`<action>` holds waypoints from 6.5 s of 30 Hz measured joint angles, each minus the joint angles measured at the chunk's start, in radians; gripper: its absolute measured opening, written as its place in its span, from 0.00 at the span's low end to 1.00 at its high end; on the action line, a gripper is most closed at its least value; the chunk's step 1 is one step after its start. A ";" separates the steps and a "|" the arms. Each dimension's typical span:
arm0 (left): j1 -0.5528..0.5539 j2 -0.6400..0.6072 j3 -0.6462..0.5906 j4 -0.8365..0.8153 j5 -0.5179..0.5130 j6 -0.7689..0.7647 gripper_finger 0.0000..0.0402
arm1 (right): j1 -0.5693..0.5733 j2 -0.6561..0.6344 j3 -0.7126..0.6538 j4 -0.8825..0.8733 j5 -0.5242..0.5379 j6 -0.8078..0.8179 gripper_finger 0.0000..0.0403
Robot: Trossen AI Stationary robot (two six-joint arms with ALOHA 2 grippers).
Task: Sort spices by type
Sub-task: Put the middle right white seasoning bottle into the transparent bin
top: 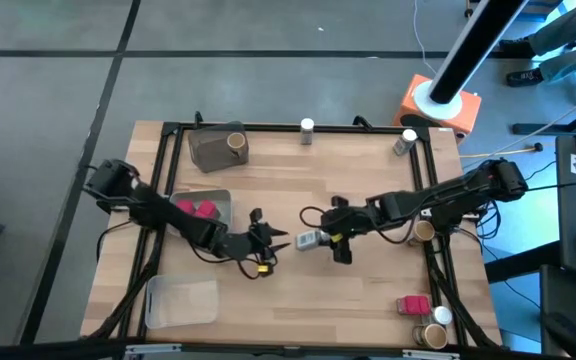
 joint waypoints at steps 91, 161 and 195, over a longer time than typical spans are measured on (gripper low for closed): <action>0.133 -0.064 0.039 -0.089 0.334 -0.091 0.70 | 0.159 -0.107 -0.182 0.030 0.195 0.104 0.73; -0.155 -0.211 0.283 -0.678 0.138 -0.292 0.49 | 0.167 -0.164 -0.570 0.619 0.400 0.230 0.73; -0.659 -0.426 0.257 -1.309 0.113 -1.198 0.49 | 0.167 -0.164 -0.570 0.620 0.468 0.237 0.73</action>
